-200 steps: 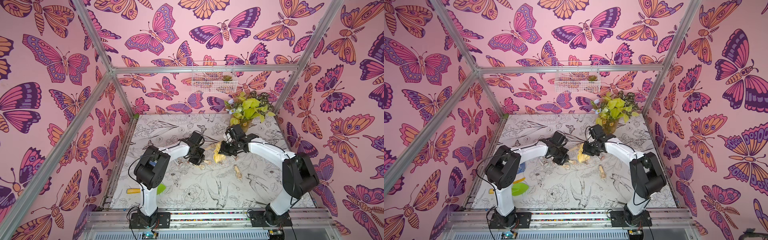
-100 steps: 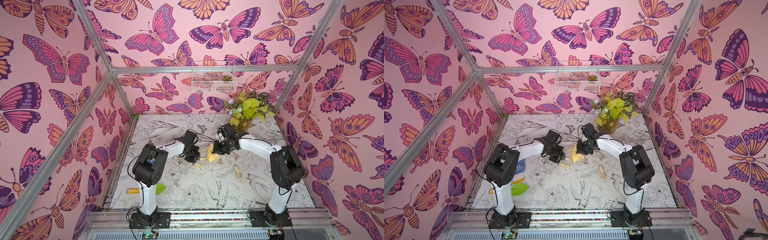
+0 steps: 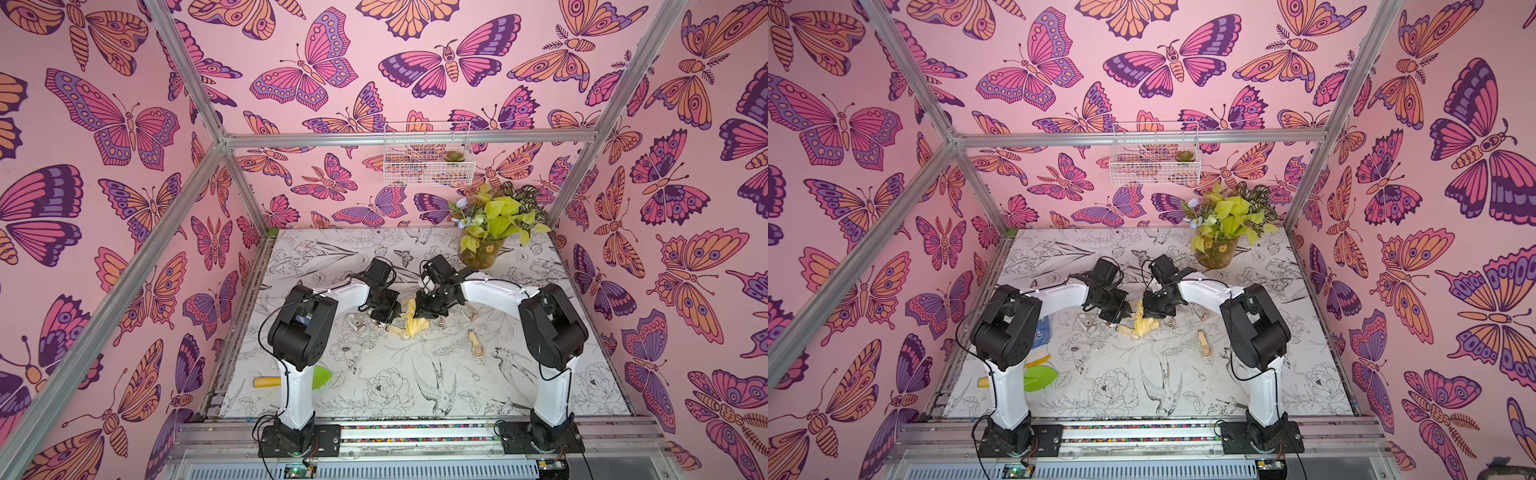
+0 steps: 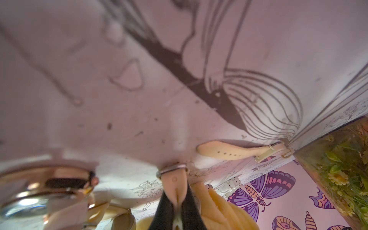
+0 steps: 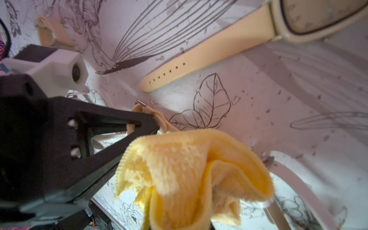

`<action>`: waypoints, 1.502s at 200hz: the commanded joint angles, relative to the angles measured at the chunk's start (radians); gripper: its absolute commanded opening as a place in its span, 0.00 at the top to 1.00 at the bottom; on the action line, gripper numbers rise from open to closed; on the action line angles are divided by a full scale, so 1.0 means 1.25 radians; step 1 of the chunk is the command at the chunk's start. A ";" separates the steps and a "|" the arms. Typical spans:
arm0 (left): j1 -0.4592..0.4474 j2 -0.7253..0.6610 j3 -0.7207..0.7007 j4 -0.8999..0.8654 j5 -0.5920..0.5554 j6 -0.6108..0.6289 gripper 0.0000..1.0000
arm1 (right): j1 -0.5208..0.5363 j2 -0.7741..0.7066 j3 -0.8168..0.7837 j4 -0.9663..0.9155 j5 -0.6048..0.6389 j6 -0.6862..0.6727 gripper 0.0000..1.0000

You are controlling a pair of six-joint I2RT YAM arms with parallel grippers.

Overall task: Wipe the watch dial
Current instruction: Wipe the dirt from the watch dial.

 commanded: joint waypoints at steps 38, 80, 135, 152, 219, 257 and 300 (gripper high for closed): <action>0.007 0.028 -0.018 0.012 -0.020 0.021 1.00 | -0.002 0.097 0.088 -0.015 0.007 -0.007 1.00; 0.011 0.024 -0.021 0.011 -0.019 0.027 1.00 | -0.015 0.127 0.107 -0.085 0.076 0.008 1.00; 0.015 0.027 -0.016 0.010 -0.020 0.029 1.00 | -0.062 0.131 0.110 -0.192 0.181 -0.008 1.00; 0.015 0.029 -0.013 0.009 -0.020 0.029 1.00 | -0.080 0.124 0.103 -0.217 0.211 -0.015 1.00; 0.015 0.032 -0.005 0.009 -0.025 0.028 1.00 | -0.090 0.096 0.157 -0.227 0.176 -0.086 1.00; 0.015 0.042 0.010 0.007 -0.025 0.027 1.00 | -0.089 0.058 0.163 -0.185 0.082 -0.096 1.00; 0.014 0.048 0.019 0.005 -0.026 0.027 1.00 | -0.078 0.026 0.139 -0.144 0.016 -0.088 1.00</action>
